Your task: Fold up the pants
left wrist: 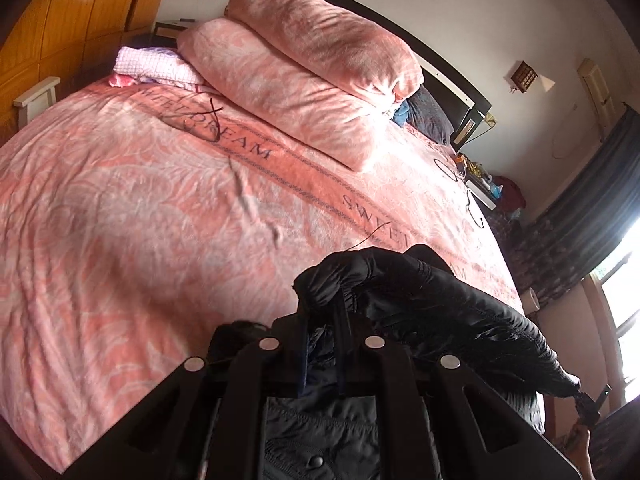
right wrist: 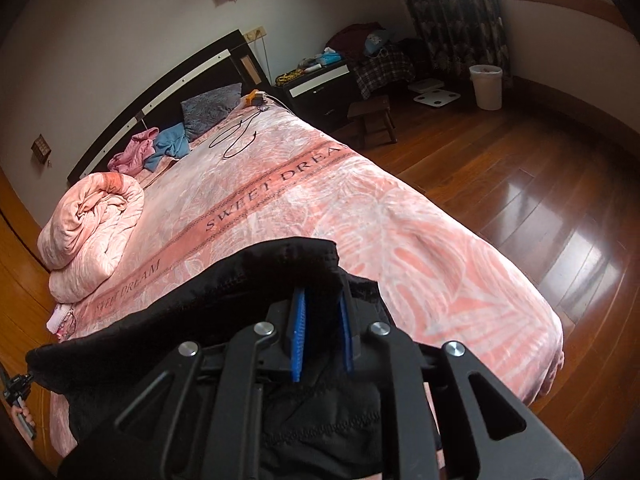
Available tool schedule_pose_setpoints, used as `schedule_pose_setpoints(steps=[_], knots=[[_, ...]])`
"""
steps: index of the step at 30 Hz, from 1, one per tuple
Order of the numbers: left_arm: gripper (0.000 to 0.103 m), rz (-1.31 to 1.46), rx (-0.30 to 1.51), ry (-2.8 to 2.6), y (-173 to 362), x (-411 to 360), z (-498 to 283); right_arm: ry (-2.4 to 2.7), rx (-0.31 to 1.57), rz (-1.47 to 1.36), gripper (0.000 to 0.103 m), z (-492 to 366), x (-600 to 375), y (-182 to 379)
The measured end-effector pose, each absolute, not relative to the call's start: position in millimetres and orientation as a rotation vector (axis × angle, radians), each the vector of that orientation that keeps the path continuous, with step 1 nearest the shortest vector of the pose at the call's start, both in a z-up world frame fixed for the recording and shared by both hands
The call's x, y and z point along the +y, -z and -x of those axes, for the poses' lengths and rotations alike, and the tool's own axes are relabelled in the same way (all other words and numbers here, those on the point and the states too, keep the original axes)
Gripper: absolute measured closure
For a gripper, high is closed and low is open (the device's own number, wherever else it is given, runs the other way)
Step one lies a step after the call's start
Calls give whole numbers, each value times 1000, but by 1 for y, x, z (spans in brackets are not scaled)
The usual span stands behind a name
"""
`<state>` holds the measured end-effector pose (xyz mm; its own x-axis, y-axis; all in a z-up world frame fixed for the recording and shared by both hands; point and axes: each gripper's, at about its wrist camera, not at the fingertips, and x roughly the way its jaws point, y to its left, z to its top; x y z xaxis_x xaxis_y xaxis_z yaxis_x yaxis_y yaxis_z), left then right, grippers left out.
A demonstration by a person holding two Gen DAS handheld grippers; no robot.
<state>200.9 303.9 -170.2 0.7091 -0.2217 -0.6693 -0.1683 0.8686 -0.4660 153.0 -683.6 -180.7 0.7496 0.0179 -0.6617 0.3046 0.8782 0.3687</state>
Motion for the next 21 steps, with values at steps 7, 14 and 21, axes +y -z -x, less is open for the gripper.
schedule_pose_setpoints(steps=[7,14,21], knots=[[85,459,903,-69,215,309,-156,238,788,-556,48,-88,-668,226],[39,381,1087,-368,265,334,-112,210,861,-868,32,-40,-662,267],[15,576,992,-334,250,342,-83,149,760,-1158,33,-53,-680,271]])
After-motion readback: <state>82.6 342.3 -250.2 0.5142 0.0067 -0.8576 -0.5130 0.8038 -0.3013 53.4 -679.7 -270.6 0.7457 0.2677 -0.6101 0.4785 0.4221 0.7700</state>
